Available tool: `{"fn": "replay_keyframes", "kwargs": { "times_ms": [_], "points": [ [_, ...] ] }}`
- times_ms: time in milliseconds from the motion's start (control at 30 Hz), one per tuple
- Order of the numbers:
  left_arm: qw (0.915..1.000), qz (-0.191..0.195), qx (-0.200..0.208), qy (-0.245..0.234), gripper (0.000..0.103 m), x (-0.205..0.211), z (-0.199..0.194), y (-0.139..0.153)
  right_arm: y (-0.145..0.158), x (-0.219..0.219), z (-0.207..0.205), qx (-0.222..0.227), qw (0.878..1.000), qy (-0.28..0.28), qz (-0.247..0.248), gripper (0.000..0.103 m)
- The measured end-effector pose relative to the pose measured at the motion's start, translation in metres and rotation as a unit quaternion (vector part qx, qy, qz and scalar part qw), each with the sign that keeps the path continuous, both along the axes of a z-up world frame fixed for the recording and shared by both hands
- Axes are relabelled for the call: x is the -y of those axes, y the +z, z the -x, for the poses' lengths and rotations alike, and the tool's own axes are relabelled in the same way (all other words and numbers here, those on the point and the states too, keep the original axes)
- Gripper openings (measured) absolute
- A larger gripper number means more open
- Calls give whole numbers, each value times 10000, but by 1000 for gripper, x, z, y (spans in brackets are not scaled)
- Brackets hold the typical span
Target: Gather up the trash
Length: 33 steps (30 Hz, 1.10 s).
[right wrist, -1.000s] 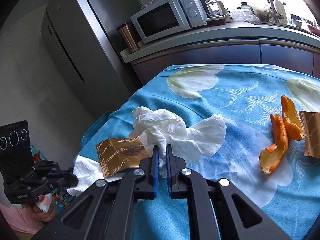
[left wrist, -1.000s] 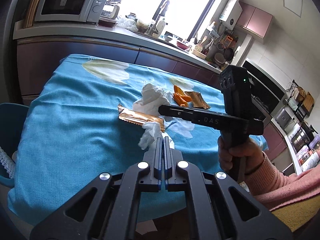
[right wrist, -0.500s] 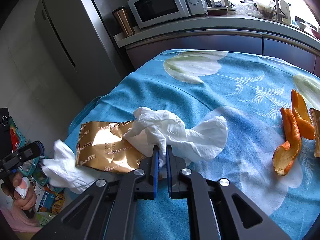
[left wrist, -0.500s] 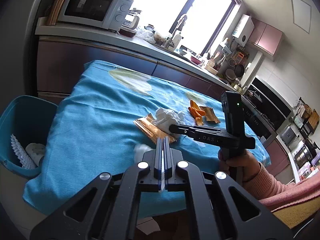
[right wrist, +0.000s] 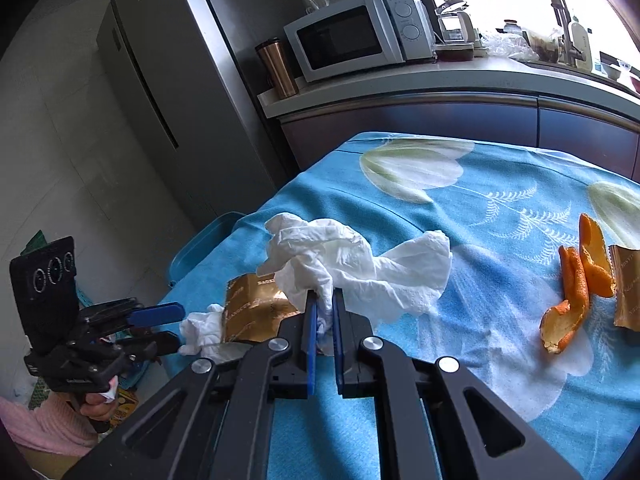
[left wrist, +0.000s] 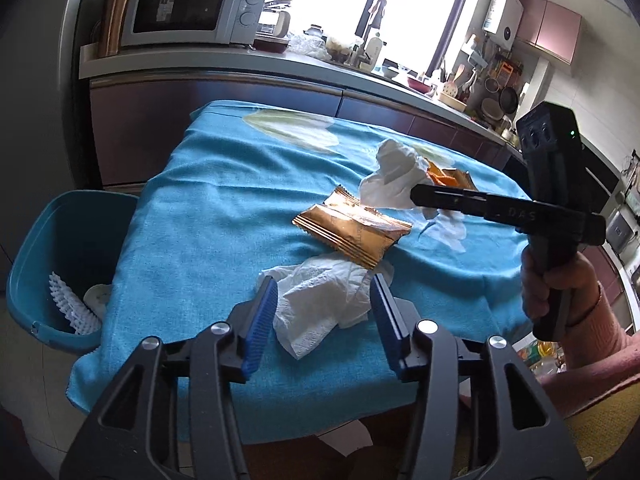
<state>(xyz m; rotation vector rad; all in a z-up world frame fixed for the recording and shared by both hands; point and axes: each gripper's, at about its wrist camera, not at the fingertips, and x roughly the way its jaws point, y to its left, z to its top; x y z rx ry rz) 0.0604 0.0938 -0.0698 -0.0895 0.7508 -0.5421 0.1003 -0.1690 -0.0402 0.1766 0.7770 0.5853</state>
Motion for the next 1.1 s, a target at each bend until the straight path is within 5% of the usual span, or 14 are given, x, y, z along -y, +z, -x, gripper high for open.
{"fn": "replay_keyframes", "kwargs": {
  "times_ms": [167,267,300,400,767,1100],
  "points": [
    [9993,-352,-153,-48,48,16,-8,-17,0,-15,9,-24,9993,375,-51,6],
    [9981,-602,-98,57,33,22,-9,-21,-7,-27,11,-97,9986,518,-20,6],
    [9983,-571,-130,56,19,21,-9,-21,-11,-31,11,-115,9985,526,19,6],
    [9989,-434,-175,74,7,16,-8,-19,-20,-35,5,-205,9986,470,90,6],
    [9998,-11,51,173,7,-22,15,6,-28,-35,-13,-255,9992,200,214,6],
    [9973,172,220,680,7,-61,22,20,2,-34,-7,83,9996,244,110,6]
  ]
}}
